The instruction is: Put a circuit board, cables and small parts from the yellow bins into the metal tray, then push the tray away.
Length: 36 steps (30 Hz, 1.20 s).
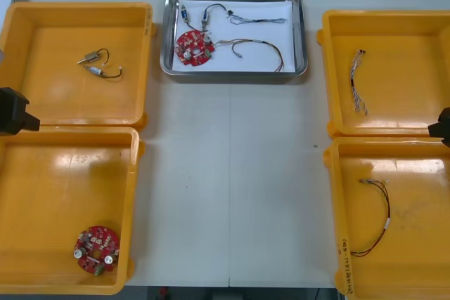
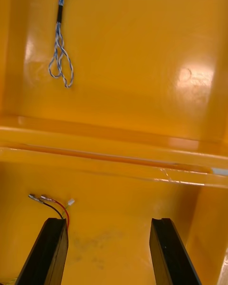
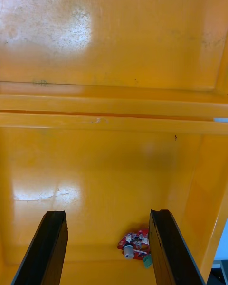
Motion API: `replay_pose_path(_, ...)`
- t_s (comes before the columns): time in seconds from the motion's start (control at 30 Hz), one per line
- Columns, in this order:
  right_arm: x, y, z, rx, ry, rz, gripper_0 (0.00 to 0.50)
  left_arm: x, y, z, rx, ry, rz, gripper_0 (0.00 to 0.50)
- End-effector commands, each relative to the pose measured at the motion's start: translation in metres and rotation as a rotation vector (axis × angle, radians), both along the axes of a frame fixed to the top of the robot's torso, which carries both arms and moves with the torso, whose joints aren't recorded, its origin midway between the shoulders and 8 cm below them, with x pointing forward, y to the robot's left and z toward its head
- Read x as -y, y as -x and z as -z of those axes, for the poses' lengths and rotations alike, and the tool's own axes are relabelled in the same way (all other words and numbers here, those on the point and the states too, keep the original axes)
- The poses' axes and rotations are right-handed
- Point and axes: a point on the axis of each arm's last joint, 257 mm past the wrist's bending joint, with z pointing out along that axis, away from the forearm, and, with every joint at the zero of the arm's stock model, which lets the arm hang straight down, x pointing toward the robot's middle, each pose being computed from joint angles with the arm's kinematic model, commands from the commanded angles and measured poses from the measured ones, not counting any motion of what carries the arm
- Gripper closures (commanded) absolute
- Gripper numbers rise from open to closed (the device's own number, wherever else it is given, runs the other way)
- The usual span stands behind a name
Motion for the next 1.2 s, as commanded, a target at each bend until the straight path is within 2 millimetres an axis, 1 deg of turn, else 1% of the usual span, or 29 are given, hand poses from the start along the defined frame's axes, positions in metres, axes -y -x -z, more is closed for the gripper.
replay_pose_path(0.03, 0.028, 0.015, -0.009, 0.018, 0.007, 0.085, 0.0, -0.014, 0.005, -0.009, 0.022, -0.06, 0.027, 0.0)
replay_pose_path(0.1, 0.03, 0.018, -0.007, 0.012, 0.006, 0.089, 0.0, -0.014, 0.005, -0.009, 0.022, -0.06, 0.027, 0.0)
replay_pose_path(0.17, 0.031, 0.024, 0.002, -0.01, 0.0, 0.095, 0.0, -0.014, 0.005, -0.009, 0.022, -0.06, 0.027, 0.0)
replay_pose_path(0.23, 0.032, 0.025, 0.004, -0.016, 0.0, 0.096, 0.0, -0.014, 0.005, -0.009, 0.022, -0.06, 0.027, 0.0)
replay_pose_path(0.27, 0.032, 0.03, 0.01, -0.031, -0.005, 0.098, 0.0, -0.014, 0.005, -0.009, 0.022, -0.06, 0.027, 0.0)
replay_pose_path(0.37, 0.033, 0.035, 0.016, -0.047, -0.012, 0.101, 0.0, -0.014, 0.005, -0.009, 0.022, -0.06, 0.027, 0.0)
replay_pose_path(0.43, 0.031, 0.037, 0.019, -0.055, -0.025, 0.096, 0.0, -0.014, 0.005, -0.009, 0.022, -0.06, 0.027, 0.0)
replay_pose_path(0.53, 0.026, 0.041, 0.02, -0.055, -0.066, 0.088, 0.0, -0.014, 0.005, -0.009, 0.022, -0.06, 0.027, 0.0)
replay_pose_path(0.6, 0.027, 0.044, 0.019, -0.052, -0.085, 0.09, 0.0, -0.014, 0.005, -0.009, 0.022, -0.06, 0.027, 0.0)
replay_pose_path(0.8, 0.028, 0.046, 0.014, -0.036, -0.082, 0.096, 0.0, -0.014, 0.005, -0.009, 0.022, -0.06, 0.027, 0.0)
replay_pose_path(0.97, 0.032, 0.05, 0.019, -0.047, -0.085, 0.12, 0.0, -0.014, 0.005, -0.009, 0.022, -0.06, 0.027, 0.0)
replay_pose_path(1.2, 0.03, 0.054, 0.023, -0.056, -0.101, 0.131, 0.0, -0.014, 0.005, -0.009, 0.022, -0.06, 0.027, 0.0)
